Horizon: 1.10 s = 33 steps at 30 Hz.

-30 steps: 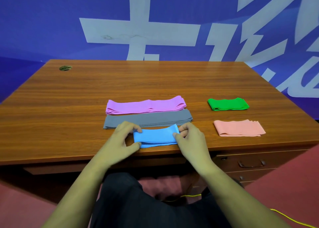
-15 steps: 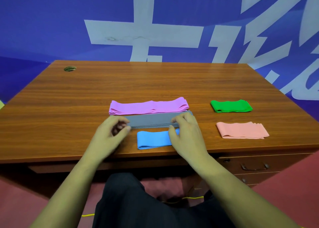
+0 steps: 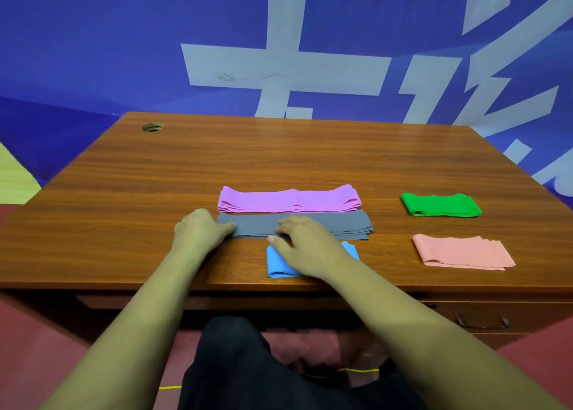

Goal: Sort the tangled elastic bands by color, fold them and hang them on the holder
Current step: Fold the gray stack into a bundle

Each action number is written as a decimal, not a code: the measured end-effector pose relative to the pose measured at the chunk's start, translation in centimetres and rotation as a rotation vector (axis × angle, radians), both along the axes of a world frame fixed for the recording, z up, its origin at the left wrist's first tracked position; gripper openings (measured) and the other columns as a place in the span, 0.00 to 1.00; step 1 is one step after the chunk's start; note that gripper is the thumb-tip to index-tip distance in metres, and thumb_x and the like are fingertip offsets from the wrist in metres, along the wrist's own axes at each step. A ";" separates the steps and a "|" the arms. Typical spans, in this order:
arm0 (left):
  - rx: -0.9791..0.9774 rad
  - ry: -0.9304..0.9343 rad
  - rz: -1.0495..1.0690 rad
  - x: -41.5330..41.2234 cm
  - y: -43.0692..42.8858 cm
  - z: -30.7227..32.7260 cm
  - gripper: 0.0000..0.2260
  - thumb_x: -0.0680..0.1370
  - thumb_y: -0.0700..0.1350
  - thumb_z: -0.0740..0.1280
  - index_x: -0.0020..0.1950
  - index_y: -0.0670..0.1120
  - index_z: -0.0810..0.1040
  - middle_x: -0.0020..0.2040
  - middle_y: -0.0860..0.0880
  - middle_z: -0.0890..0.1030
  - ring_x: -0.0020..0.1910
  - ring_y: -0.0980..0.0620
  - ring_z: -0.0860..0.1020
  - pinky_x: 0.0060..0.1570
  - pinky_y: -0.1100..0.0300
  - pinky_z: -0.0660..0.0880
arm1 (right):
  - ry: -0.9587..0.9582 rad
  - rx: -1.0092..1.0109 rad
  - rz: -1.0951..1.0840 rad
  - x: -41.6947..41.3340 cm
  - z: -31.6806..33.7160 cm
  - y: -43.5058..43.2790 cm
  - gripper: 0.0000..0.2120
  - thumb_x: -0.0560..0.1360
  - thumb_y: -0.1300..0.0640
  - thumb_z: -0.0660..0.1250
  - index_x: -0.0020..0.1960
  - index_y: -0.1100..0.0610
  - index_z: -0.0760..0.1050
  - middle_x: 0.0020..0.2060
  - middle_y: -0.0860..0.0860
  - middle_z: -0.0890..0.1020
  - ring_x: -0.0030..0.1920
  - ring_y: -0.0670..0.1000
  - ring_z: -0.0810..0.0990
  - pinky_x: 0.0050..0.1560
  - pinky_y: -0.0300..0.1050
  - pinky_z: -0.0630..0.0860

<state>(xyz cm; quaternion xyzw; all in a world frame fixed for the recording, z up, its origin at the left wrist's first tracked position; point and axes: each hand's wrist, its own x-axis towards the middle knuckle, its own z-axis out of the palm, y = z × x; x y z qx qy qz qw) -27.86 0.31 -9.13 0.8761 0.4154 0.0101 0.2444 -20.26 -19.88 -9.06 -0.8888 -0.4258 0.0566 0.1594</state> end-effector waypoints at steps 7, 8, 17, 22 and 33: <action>-0.084 -0.116 0.038 0.2 -1.0 0.8 0.16 0.74 0.48 0.73 0.53 0.41 0.72 0.49 0.42 0.79 0.50 0.40 0.77 0.41 0.53 0.69 | 0.055 0.033 -0.008 0.1 0.5 0.0 0.19 0.80 0.44 0.59 0.59 0.57 0.79 0.58 0.53 0.80 0.61 0.53 0.74 0.63 0.52 0.71; -0.111 -0.194 0.046 0.0 -1.3 0.8 0.15 0.74 0.46 0.72 0.52 0.42 0.70 0.46 0.44 0.78 0.47 0.41 0.76 0.38 0.54 0.67 | 0.075 0.040 -0.011 0.1 0.7 -0.1 0.18 0.80 0.46 0.60 0.58 0.57 0.79 0.58 0.53 0.80 0.61 0.53 0.75 0.63 0.52 0.71; -0.542 -0.784 -0.249 -0.2 -4.7 2.8 0.15 0.71 0.40 0.77 0.51 0.46 0.73 0.43 0.49 0.80 0.38 0.54 0.78 0.37 0.61 0.77 | 1.040 0.751 -0.361 1.0 4.4 0.9 0.13 0.81 0.51 0.61 0.51 0.59 0.79 0.45 0.57 0.85 0.46 0.54 0.84 0.53 0.49 0.80; -0.673 -0.724 -0.389 0.6 -5.8 3.0 0.12 0.74 0.36 0.72 0.56 0.41 0.76 0.53 0.45 0.83 0.48 0.53 0.79 0.54 0.53 0.76 | 1.119 0.710 -0.448 2.4 5.2 0.1 0.18 0.76 0.46 0.69 0.56 0.61 0.79 0.47 0.57 0.85 0.47 0.53 0.86 0.49 0.48 0.83; -0.307 -0.638 -0.559 0.9 -4.6 1.4 0.32 0.68 0.48 0.79 0.67 0.55 0.67 0.64 0.59 0.72 0.59 0.63 0.71 0.60 0.65 0.69 | 1.091 0.757 -0.490 2.9 6.1 0.1 0.07 0.74 0.62 0.70 0.50 0.64 0.79 0.43 0.59 0.81 0.45 0.55 0.83 0.39 0.47 0.83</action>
